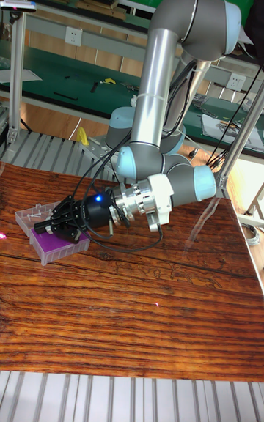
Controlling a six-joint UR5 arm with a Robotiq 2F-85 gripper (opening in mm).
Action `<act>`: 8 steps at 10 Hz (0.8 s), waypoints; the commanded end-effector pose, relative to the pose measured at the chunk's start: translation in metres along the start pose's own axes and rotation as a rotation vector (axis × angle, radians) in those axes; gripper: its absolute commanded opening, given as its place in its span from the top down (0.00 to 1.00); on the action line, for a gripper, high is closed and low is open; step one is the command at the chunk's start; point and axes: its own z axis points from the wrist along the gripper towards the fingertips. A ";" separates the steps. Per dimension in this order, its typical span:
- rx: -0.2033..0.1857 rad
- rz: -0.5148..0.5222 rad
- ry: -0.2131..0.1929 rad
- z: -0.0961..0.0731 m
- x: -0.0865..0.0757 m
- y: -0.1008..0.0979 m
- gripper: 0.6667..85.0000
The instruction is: Insert a small pipette tip into the holder for small pipette tips
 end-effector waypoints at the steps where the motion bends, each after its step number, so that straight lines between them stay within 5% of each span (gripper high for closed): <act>1: -0.013 0.012 -0.019 0.003 -0.006 0.003 1.00; 8: -0.018 0.016 -0.030 0.001 -0.008 0.004 1.00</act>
